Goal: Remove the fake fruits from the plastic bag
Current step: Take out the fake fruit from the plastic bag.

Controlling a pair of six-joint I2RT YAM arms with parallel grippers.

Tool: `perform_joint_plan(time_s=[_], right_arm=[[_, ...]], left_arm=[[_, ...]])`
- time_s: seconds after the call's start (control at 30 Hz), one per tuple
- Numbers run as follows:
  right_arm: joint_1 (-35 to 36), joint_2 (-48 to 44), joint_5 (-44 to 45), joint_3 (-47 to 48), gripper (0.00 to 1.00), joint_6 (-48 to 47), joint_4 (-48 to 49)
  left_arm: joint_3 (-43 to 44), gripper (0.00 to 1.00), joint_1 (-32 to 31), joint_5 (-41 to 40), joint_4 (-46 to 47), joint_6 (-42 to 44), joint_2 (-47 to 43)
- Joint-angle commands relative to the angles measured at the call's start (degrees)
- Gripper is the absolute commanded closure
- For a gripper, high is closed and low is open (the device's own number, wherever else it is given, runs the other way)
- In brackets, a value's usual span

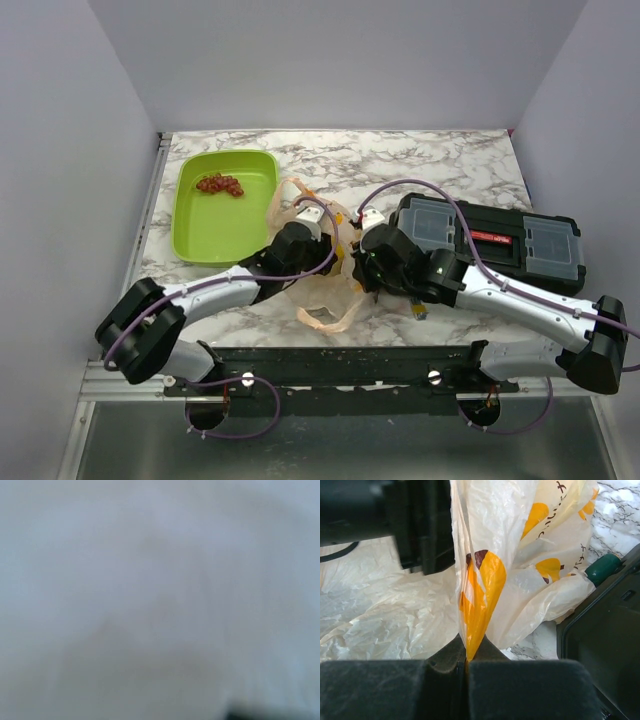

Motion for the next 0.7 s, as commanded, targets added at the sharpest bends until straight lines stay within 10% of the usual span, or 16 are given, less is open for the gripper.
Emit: perform_joint_plan(time_s=[0.0,0.67], right_arm=[[-0.2,-0.1,0.9,-0.8,0.99,1.0,2.0],[-0.2,-4.1,13.1,-2.4,0.99,1.6,6.5]], left_arm=[[-2.9,0.70,0.1,5.9,-8.1,-5.6,-8.1],[-3.8,0.72,0.3,8.2,-29.5,-8.3,-35.7]])
